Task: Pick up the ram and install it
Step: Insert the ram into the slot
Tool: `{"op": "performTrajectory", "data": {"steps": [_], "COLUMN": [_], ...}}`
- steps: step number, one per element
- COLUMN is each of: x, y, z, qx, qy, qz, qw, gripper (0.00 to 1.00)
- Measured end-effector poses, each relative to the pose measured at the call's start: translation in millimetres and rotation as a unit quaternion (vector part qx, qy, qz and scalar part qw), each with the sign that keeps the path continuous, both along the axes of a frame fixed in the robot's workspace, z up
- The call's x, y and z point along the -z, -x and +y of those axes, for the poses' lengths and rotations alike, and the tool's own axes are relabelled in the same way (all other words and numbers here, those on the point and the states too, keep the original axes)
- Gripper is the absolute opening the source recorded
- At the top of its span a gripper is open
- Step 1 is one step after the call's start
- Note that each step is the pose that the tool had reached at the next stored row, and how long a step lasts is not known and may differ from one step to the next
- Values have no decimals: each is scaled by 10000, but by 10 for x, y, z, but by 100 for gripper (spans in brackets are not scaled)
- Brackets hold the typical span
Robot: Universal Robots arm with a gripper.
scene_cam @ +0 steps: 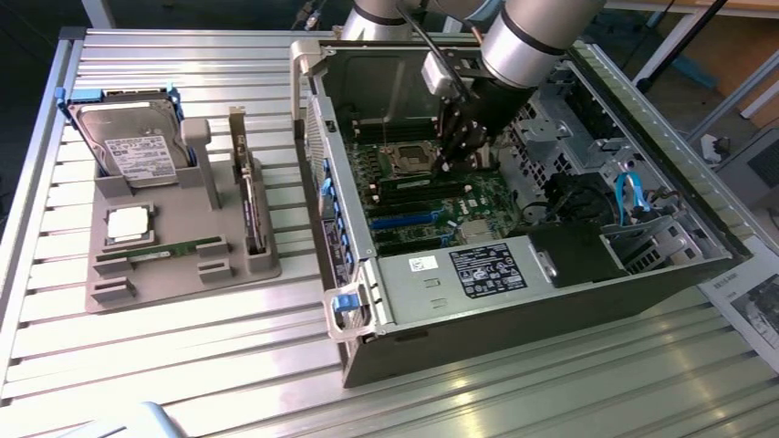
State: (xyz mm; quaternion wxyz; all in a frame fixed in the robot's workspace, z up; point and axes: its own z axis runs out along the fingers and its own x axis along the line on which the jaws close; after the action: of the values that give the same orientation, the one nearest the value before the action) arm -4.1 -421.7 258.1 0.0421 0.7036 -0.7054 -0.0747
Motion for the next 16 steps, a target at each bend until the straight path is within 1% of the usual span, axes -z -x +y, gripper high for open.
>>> {"op": "performTrajectory", "data": {"steps": [1, 2, 4, 5, 6, 7, 16], "x": [-2, -2, -2, -3, -2, -2, 24], "y": [-17, -24, -55, -78, -94, -122, -123], "z": [-7, -10, -21, -30, -35, -43, -42], "qx": [0, 0, 0, 0, 0, 0, 0], "qy": [1, 0, -1, -2, -3, -7, -6], "qz": [40, 57, 122, 165, 191, 224, 224], "qw": [10000, 10000, 9999, 9999, 9998, 9997, 9997], "gripper": [12, 12, 12, 12, 12, 12, 12]}}
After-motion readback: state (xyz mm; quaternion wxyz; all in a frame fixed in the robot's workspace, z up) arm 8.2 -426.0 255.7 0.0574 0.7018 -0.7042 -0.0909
